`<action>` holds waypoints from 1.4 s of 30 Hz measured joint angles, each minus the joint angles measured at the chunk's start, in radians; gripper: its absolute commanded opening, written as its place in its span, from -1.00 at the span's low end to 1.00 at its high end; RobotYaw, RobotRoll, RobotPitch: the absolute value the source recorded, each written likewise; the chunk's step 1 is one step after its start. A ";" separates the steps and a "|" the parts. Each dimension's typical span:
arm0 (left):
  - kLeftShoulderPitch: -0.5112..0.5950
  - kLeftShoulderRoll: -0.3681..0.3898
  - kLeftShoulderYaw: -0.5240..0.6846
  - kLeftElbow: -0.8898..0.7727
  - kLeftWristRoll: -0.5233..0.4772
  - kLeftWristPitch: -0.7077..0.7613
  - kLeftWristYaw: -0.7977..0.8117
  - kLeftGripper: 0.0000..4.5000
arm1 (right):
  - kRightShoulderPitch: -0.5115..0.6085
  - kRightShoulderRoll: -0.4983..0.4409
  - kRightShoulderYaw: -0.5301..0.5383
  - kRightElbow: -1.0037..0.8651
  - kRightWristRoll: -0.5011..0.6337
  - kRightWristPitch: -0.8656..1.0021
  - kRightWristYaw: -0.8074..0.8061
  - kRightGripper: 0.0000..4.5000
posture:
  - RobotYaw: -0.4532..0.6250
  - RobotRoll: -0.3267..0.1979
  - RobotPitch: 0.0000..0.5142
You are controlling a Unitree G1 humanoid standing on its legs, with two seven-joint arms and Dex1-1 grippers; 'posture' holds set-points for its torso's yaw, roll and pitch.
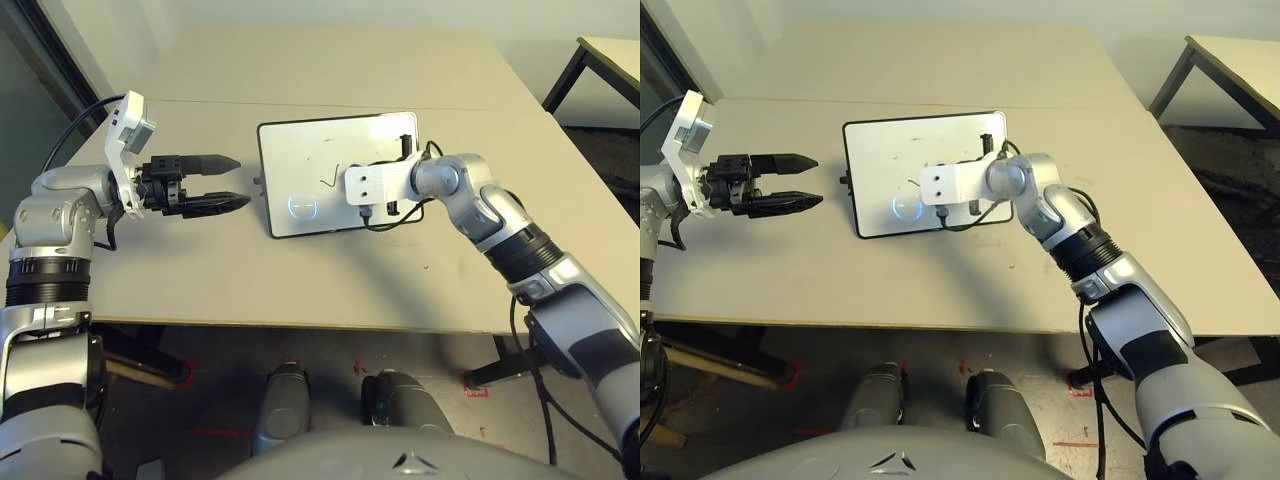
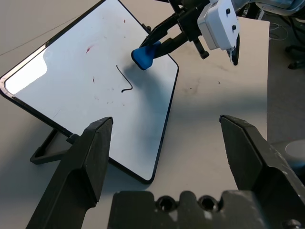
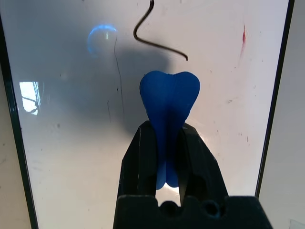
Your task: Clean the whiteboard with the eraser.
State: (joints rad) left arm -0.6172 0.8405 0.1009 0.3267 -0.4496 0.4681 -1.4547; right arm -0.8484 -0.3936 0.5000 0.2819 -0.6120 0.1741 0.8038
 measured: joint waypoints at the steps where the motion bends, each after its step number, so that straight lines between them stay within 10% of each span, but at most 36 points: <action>1: 0.000 0.000 0.000 0.000 0.000 0.000 0.000 1.00 | -0.002 0.004 0.001 0.004 -0.001 -0.001 -0.003 -0.84 | 0.48 0.25 -0.94; 28: 0.029 0.015 0.017 -0.034 -0.020 0.018 0.008 1.00 | -0.142 0.162 0.078 0.240 -0.086 -0.074 -0.148 -0.84 | 0.51 0.25 -0.90; 42: 0.022 0.014 0.015 -0.032 -0.021 0.018 0.008 1.00 | -0.080 0.025 0.080 0.137 -0.121 -0.038 -0.076 -0.84 | 0.46 0.25 -0.88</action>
State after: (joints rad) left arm -0.5951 0.8545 0.1155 0.2943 -0.4703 0.4862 -1.4463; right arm -0.9288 -0.3685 0.5805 0.4193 -0.7328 0.1357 0.7273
